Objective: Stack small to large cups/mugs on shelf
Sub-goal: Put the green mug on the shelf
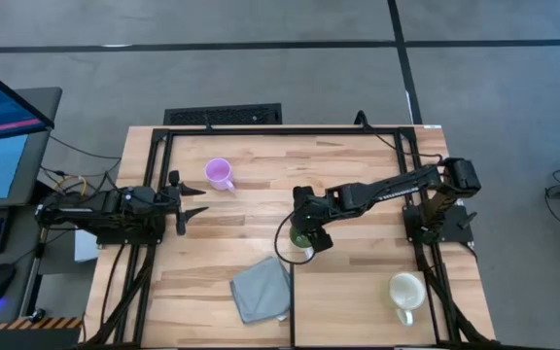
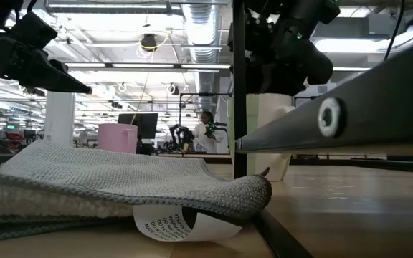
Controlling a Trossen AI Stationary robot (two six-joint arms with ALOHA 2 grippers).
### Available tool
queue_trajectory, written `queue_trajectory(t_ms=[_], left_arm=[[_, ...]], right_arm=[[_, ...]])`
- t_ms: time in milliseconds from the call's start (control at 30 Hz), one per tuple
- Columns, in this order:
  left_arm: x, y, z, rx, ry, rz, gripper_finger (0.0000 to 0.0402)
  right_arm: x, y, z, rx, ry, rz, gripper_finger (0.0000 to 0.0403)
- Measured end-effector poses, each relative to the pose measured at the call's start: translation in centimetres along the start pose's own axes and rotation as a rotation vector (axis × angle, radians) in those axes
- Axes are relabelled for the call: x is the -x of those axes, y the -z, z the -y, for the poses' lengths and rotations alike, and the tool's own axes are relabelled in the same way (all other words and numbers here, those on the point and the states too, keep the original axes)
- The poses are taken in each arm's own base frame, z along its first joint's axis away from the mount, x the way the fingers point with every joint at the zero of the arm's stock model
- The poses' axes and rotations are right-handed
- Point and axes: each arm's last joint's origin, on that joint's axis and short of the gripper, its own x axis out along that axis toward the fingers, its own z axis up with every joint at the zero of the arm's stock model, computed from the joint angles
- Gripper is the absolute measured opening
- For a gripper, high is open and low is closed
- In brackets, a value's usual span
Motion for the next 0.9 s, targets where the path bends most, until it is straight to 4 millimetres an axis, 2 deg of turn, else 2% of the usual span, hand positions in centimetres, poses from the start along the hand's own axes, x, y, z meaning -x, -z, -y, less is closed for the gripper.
queue_trajectory(t_ms=[333,900], left_arm=[[0.0,0.01,0.0,0.0,0.0,-0.001,0.0213],[0.0,0.01,0.0,-0.001,0.0,-0.001,0.0213]], right_arm=[[0.01,0.11,0.03,0.0,-0.002,-0.009,0.024],[0.02,0.1,0.05,-0.002,0.0,-0.009,0.01]])
